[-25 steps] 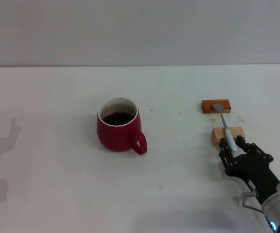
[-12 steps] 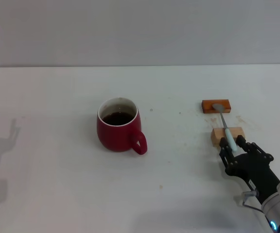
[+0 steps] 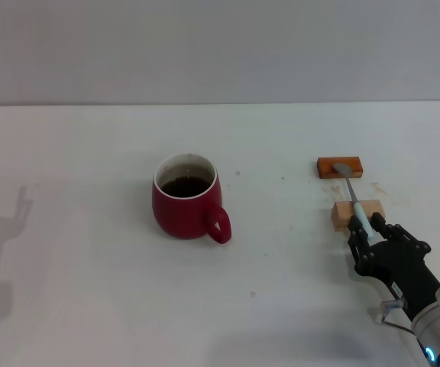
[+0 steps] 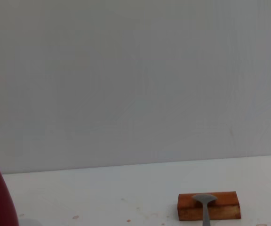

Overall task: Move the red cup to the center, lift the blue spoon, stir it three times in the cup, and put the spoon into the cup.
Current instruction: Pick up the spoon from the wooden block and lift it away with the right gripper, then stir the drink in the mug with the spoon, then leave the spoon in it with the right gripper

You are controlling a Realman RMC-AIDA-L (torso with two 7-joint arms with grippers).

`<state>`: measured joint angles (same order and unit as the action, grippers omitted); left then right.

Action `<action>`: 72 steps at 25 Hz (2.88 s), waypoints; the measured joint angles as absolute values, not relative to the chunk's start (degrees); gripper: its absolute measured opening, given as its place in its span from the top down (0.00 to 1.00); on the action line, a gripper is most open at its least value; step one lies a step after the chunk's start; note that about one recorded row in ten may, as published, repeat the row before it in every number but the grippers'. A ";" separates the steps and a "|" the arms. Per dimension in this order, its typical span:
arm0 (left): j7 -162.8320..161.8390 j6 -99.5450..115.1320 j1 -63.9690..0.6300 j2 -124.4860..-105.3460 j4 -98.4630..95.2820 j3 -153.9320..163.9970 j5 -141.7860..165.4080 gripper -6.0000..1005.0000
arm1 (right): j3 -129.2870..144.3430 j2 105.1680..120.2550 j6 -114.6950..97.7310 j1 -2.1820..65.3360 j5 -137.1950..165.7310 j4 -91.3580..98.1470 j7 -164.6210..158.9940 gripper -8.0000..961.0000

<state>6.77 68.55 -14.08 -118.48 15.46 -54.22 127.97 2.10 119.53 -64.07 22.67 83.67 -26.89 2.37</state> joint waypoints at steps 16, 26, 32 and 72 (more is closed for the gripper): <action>6.77 68.50 -14.53 -118.48 15.12 -54.23 127.91 0.17 | 0.35 119.53 -63.58 22.46 83.29 -26.88 2.53 0.69; 6.77 68.11 -14.74 -118.47 14.76 -54.45 127.74 0.17 | 0.35 119.48 -64.10 22.16 83.51 -26.91 3.47 0.83; 6.77 68.08 -14.87 -118.47 14.76 -54.34 127.62 0.17 | 0.01 119.07 -65.38 21.99 83.30 -29.86 7.37 0.83; 6.77 68.04 -14.65 -118.31 14.76 -54.77 127.52 0.17 | -64.43 112.33 6.74 -0.55 87.73 -85.86 64.98 0.83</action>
